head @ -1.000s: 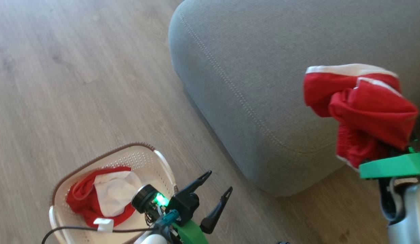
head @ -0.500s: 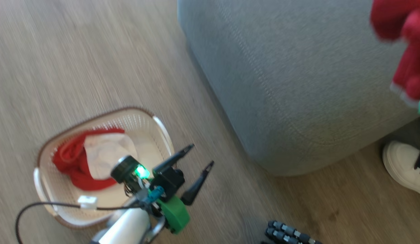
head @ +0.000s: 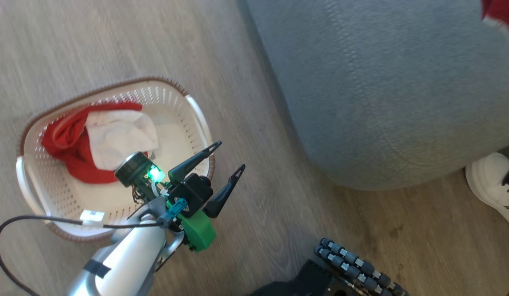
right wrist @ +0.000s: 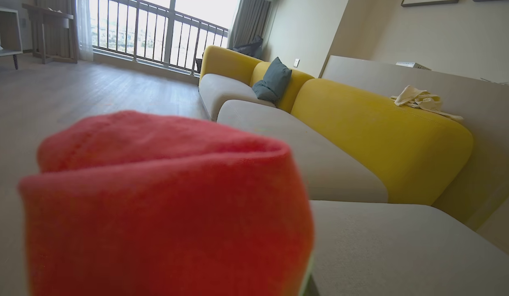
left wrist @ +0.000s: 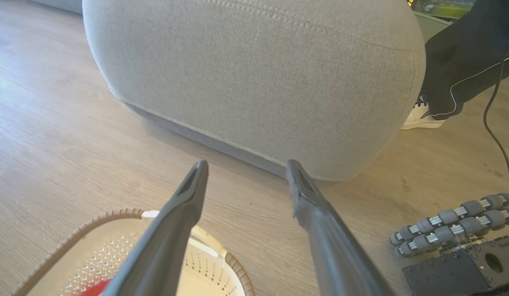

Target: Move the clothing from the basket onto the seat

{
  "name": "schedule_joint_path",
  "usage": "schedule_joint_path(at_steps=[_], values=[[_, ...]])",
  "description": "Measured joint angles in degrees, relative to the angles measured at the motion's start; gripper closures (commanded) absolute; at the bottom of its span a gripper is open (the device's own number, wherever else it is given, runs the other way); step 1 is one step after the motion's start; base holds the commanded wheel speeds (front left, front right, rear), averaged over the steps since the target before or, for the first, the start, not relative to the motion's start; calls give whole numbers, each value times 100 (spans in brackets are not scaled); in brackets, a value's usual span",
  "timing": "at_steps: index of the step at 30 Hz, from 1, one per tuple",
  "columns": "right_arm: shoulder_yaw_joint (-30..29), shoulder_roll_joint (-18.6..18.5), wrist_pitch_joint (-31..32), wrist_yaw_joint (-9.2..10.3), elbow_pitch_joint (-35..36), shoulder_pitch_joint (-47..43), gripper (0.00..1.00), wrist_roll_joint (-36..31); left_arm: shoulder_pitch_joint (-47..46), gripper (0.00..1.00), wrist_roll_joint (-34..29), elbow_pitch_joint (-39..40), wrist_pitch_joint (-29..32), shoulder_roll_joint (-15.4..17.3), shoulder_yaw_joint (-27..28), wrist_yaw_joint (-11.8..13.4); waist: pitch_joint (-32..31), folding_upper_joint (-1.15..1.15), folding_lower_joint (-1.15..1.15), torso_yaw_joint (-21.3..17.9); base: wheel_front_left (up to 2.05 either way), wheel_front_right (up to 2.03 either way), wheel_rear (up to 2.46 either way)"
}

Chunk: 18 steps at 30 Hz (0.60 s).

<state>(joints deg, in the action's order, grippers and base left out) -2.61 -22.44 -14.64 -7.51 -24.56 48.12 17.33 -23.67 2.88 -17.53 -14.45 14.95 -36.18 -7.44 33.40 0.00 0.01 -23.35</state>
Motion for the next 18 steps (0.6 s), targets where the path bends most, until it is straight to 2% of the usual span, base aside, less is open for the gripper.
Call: schedule_joint_path(at_steps=[6, 11, 18], values=[[-212, -336, 0, 0, -1150, 969, 100, 299, -2, 0, -3, -9, 0, -7, -15, 0, 246, 0, -1, 260, 0, 0, 0], [-905, -600, 0, 0, -2105, 1504, 100, 207, -31, 0, -49, 4, 0, -33, -10, 4, 429, 1, -1, 498, 0, 0, 0], [-1848, -673, 0, 0, -3173, 1872, 100, -341, -220, 0, -92, 40, 0, -105, 42, 14, 681, 1, -1, 783, 0, 0, 0]])
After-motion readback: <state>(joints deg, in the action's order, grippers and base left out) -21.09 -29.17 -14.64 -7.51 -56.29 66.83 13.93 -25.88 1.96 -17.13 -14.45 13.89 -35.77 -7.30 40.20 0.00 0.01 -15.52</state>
